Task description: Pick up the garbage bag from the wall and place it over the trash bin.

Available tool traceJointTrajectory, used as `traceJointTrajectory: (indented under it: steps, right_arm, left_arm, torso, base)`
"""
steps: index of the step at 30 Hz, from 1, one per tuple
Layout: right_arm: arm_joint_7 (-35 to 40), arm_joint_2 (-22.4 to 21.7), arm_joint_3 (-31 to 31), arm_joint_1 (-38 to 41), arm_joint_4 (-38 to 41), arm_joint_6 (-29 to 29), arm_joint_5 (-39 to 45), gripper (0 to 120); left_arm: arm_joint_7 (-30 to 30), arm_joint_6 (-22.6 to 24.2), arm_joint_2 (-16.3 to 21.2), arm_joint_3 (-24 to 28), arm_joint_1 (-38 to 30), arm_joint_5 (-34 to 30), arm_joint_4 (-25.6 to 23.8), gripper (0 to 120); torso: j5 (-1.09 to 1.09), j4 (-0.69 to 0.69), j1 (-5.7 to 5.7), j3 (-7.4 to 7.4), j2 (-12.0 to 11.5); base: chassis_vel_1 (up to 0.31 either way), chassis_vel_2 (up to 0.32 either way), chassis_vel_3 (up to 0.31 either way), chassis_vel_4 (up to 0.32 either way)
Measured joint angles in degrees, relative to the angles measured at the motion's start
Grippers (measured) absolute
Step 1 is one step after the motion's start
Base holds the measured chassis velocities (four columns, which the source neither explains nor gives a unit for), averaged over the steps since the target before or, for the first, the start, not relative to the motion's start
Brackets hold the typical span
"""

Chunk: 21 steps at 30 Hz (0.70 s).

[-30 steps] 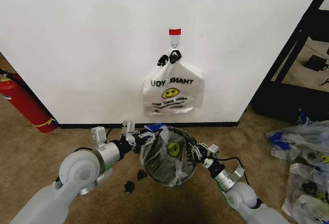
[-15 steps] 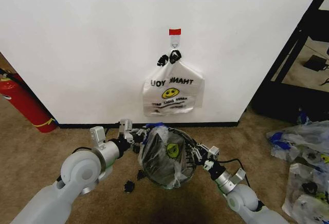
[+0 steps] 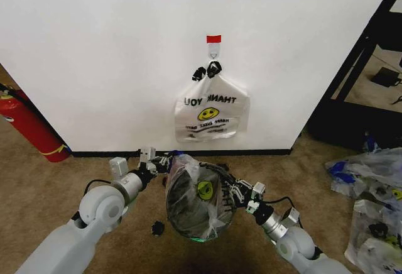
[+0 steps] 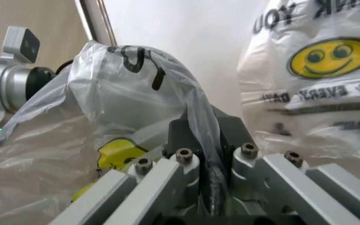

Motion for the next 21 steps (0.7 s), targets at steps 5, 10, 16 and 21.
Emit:
traceJointTrajectory:
  steps: [5, 10, 16, 21]
  right_arm:
    - [0.74, 0.56, -0.43, 0.0, -0.43, -0.03, 1.07, 0]
    - [5.37, 1.03, -1.64, -0.23, -0.45, -0.72, 2.96, 0]
    - [12.27, 1.6, -3.36, -0.54, -0.49, -2.05, 5.97, 0]
    - [21.72, 2.6, -3.79, -0.09, -1.11, -2.34, 3.33, 0]
  left_arm:
    - [-0.52, -1.83, -0.07, 0.17, 0.69, 0.32, 0.17, 3]
    - [-0.66, -1.34, -0.08, -0.72, 1.11, -2.24, -0.95, 16]
    - [-2.6, 0.53, -1.43, -2.85, 0.23, -9.6, -3.01, 39]
    - [-7.3, -1.28, -2.6, -3.49, 1.07, -7.67, -5.34, 60]
  torso:
    - [0.0, -0.01, 0.0, 0.0, 0.0]
    - [0.0, 0.01, 0.0, 0.0, 0.0]
    - [0.0, -0.01, 0.0, 0.0, 0.0]
    - [-0.01, -0.02, 0.0, 0.0, 0.0]
  base:
    - [0.0, 0.0, 0.0, 0.0]
    - [0.0, 0.0, 0.0, 0.0]
    - [0.0, 0.0, 0.0, 0.0]
    - [0.0, 0.0, 0.0, 0.0]
